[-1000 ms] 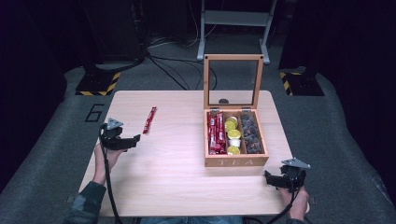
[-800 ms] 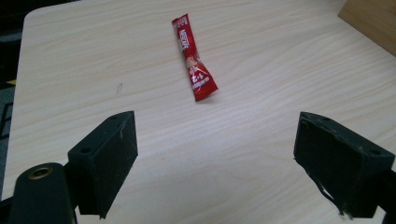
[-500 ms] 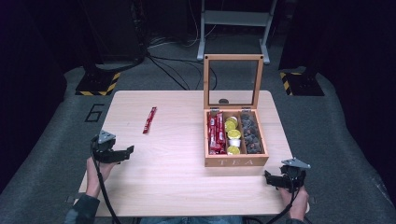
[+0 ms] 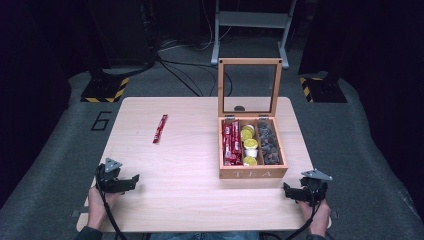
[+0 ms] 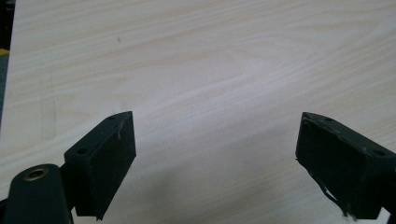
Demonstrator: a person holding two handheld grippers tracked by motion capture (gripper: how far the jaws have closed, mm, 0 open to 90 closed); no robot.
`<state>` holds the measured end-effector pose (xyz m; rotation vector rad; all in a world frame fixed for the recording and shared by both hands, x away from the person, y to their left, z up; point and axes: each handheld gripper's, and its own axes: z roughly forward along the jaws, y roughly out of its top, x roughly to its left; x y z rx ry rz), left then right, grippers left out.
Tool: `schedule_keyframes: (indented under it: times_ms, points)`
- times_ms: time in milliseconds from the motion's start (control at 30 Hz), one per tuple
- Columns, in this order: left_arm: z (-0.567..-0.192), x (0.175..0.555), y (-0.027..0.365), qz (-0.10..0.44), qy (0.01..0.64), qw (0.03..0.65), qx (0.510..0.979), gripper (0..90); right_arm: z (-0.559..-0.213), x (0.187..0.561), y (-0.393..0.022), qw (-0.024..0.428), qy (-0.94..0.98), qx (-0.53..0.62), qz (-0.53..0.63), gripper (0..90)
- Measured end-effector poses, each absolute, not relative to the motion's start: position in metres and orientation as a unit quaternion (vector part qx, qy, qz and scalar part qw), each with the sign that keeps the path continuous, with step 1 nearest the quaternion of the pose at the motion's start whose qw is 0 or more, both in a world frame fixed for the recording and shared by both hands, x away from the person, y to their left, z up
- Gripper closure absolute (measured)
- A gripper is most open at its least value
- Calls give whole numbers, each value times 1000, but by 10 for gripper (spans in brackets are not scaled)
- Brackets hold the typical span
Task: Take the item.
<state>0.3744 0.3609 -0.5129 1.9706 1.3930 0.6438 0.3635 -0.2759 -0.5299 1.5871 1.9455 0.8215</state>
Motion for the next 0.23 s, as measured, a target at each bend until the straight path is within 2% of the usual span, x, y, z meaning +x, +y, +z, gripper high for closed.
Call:
schedule_keyframes:
  times_ms: [233]
  points:
    - [-524,373,361,239,536,314,746,98,-530,363,-276,248,713,583,301,0]
